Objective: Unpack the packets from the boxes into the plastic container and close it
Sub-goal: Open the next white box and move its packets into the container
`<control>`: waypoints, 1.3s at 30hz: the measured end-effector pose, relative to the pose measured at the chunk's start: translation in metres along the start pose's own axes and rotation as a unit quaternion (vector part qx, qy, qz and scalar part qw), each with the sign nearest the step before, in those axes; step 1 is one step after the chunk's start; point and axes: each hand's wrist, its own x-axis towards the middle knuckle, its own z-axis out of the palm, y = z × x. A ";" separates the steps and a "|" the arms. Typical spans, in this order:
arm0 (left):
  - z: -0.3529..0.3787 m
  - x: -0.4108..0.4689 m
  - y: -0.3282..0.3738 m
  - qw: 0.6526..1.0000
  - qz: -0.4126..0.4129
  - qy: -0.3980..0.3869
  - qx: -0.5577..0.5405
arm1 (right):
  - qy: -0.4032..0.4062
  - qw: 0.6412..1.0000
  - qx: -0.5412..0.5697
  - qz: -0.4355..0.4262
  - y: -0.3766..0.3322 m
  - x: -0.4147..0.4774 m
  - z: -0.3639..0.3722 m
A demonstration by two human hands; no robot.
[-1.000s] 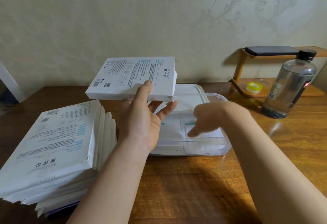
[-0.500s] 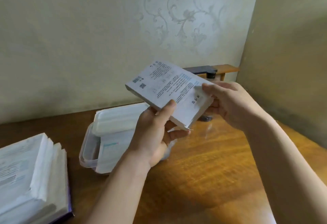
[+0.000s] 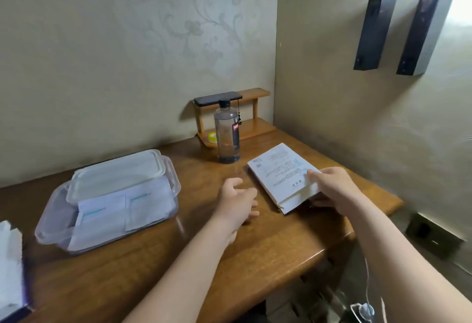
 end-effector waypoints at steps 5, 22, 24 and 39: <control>0.002 -0.008 -0.009 0.999 0.009 -0.013 0.038 | 0.128 0.939 -0.306 -0.088 0.007 0.006 -0.001; -0.165 -0.107 0.053 0.965 0.202 0.162 0.031 | -0.095 0.883 -0.220 -0.404 -0.117 -0.145 0.165; -0.205 -0.127 0.060 0.951 0.219 0.217 0.031 | -0.120 0.870 -0.212 -0.429 -0.134 -0.173 0.198; -0.413 -0.192 -0.042 0.901 -0.057 0.429 -0.010 | -0.374 0.816 -0.264 -0.354 -0.134 -0.289 0.371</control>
